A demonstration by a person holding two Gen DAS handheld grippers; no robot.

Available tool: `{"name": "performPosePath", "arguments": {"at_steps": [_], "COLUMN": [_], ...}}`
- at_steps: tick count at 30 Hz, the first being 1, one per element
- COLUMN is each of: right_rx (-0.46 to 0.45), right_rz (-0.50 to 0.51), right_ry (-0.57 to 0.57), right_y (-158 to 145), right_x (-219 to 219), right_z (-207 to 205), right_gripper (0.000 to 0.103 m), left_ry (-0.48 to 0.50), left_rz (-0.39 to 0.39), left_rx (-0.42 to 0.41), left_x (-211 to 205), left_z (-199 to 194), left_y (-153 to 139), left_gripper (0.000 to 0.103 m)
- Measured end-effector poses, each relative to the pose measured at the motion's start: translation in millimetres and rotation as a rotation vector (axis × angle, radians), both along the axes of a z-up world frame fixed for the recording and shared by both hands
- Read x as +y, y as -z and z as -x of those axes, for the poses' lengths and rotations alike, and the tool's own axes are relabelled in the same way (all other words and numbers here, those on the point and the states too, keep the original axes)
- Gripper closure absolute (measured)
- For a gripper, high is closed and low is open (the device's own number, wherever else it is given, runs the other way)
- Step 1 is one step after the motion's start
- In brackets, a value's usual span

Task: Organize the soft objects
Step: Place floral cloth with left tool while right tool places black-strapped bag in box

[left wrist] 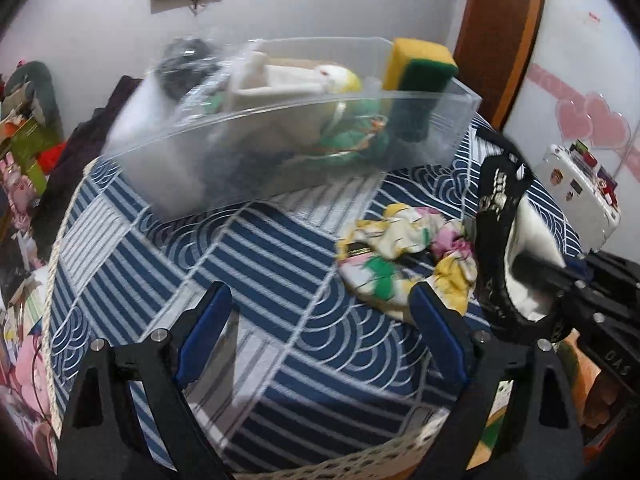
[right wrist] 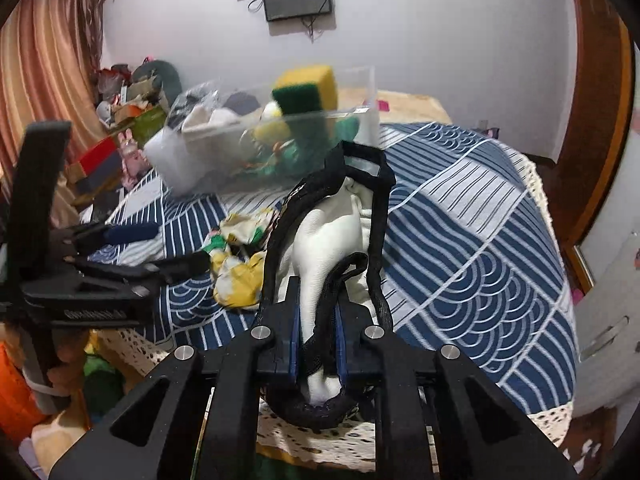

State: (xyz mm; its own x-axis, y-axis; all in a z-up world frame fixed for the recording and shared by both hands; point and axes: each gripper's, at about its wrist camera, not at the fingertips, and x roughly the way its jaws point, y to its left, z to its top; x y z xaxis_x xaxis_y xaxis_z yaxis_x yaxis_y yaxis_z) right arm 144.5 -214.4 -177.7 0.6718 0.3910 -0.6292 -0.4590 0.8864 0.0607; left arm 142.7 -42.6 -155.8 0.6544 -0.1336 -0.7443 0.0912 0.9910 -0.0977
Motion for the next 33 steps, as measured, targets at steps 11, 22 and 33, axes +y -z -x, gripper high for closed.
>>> {"name": "performPosePath", "arguments": {"at_steps": [11,22,33], "right_rx": [-0.031,-0.090,-0.231], "right_rz": [0.004,0.016,-0.030], "right_ry": [0.025,0.033,-0.010], "right_y": [-5,-25,-79], "right_x": [3,11,31], "right_z": [0,9,-1], "right_gripper": [0.091,0.091,0.090], "left_ry": [0.088,0.014,-0.067], "left_rz": [0.030,0.087,0.034], "left_rx": [0.028,-0.039,-0.220], "left_x": [-30,10,35], "left_z": [-28,7,37], "left_y": [3,-11,-68], "left_gripper": [0.080,0.090,0.090]}}
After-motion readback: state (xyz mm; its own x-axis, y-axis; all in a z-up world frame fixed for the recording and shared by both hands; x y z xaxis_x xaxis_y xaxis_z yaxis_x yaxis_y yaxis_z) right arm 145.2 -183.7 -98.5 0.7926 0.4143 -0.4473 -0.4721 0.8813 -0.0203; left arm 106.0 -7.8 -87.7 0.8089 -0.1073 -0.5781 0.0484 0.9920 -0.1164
